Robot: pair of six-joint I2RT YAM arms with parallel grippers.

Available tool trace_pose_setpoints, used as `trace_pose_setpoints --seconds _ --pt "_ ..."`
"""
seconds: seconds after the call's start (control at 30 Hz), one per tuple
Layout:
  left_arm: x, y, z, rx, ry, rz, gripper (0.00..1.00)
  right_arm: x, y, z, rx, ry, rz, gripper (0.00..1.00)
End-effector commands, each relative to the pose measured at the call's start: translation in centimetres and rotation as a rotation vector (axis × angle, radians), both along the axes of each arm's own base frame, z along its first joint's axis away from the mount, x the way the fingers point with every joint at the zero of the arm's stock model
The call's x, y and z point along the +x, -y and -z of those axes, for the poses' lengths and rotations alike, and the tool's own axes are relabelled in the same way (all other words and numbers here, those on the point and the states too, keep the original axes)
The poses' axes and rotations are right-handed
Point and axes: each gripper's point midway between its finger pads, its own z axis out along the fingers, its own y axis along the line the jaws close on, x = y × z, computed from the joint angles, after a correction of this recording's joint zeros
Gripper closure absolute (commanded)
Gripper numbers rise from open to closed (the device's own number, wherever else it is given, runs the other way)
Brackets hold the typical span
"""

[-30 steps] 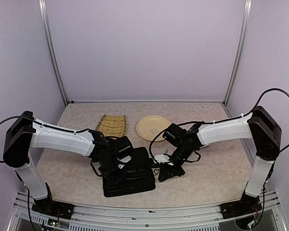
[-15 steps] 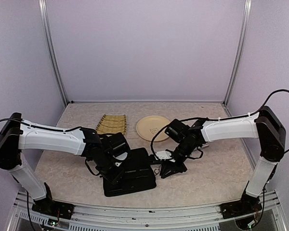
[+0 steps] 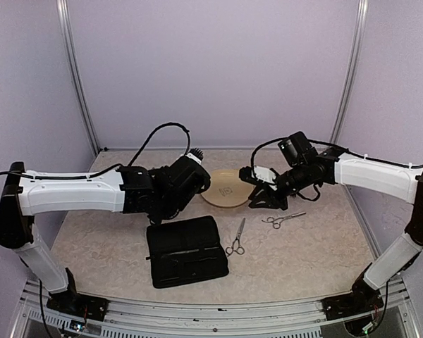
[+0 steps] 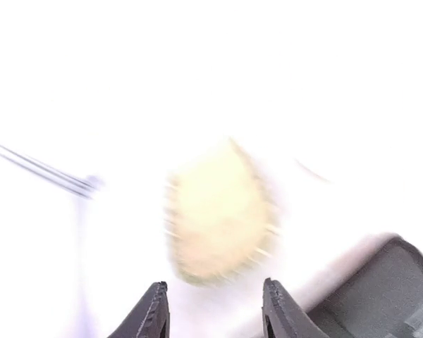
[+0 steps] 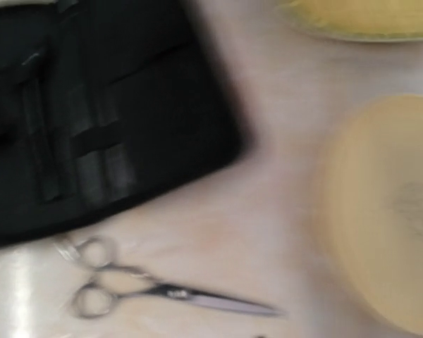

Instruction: Sort the hair-cutting tools

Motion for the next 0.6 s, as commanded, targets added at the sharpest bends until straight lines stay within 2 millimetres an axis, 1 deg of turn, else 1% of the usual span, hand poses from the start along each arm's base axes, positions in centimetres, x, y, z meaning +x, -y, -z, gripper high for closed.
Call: trace_pose_setpoints --seconds 0.0,0.07,0.1,0.13,0.17,0.2,0.23,0.3,0.37,0.43,0.5,0.57 --pt "-0.7 -0.9 -4.5 0.374 0.376 -0.186 0.55 3.4 2.1 -4.6 0.116 0.126 0.172 0.6" --pt "-0.9 -0.1 -4.2 0.395 0.377 -0.167 0.55 4.6 3.0 -5.1 0.138 0.139 0.245 0.46" --pt "-1.0 0.3 -4.4 0.397 0.382 -0.168 0.55 4.9 3.4 -5.4 0.147 0.143 0.265 0.39" --pt "-1.2 0.6 -4.5 0.404 0.387 -0.166 0.55 5.3 3.7 -5.8 0.157 0.152 0.286 0.29" --pt "-1.4 0.9 -4.6 0.415 0.388 -0.16 0.55 5.8 4.0 -6.3 0.169 0.162 0.313 0.14" --pt "-1.7 1.1 -4.6 0.43 0.39 -0.156 0.55 6.2 4.3 -7.0 0.186 0.174 0.341 0.04" --pt "-1.9 1.1 -4.7 0.444 0.394 -0.156 0.55 6.6 4.5 -7.6 0.202 0.182 0.359 0.0" --pt "-2.3 0.9 -4.7 0.456 0.401 -0.163 0.56 7.0 4.5 -8.3 0.217 0.184 0.374 0.0" --pt "-2.4 0.4 -4.3 0.449 0.4 -0.161 0.56 7.3 4.5 -8.2 0.215 0.169 0.388 0.0" --pt "-2.3 -0.5 -4.1 0.379 0.397 -0.17 0.56 7.5 4.5 -7.6 0.197 0.153 0.397 0.0" --pt "-2.0 -1.4 -4.2 0.282 0.38 -0.172 0.56 7.9 5.1 -6.9 0.177 0.146 0.427 0.0" --pt "-1.4 -2.2 -4.4 0.171 0.348 -0.162 0.55 7.8 5.4 -5.9 0.167 0.137 0.436 0.0"
